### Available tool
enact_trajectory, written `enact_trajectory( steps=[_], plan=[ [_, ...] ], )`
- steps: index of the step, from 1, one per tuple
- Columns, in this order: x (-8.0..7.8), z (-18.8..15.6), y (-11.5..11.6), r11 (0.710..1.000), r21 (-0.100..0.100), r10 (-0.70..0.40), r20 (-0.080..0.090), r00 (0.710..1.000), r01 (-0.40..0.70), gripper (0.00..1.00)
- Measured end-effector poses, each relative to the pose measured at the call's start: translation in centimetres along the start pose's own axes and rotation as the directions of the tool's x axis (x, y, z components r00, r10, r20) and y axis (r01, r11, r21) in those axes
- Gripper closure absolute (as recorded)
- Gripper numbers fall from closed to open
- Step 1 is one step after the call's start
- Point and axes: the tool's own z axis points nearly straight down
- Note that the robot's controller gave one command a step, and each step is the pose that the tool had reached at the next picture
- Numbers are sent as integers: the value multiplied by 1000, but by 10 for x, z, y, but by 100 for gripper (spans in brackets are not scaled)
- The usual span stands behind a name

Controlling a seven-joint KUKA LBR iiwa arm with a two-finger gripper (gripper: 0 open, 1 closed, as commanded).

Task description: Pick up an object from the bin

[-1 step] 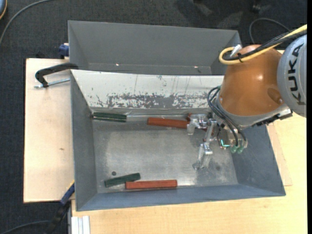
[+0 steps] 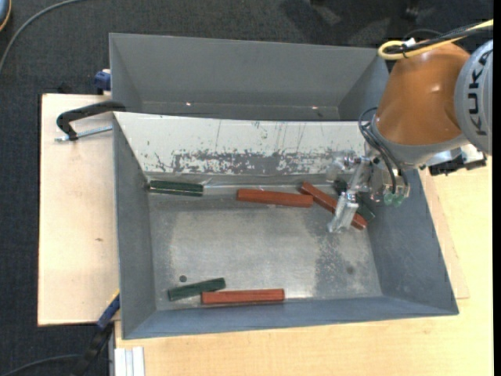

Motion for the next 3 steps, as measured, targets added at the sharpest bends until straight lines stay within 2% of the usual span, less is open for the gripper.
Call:
enact_trajectory(
  steps=[1, 2, 3],
  plan=[
    [-22, 111, 61, 1000, -4, -5, -13, 1000, 5, 0],
    [-24, 106, 59, 1000, -2, -2, -6, 1000, 2, 100],
    [-5, -28, 66, 1000, -4, 31, 5, 1000, -31, 100]
  ],
)
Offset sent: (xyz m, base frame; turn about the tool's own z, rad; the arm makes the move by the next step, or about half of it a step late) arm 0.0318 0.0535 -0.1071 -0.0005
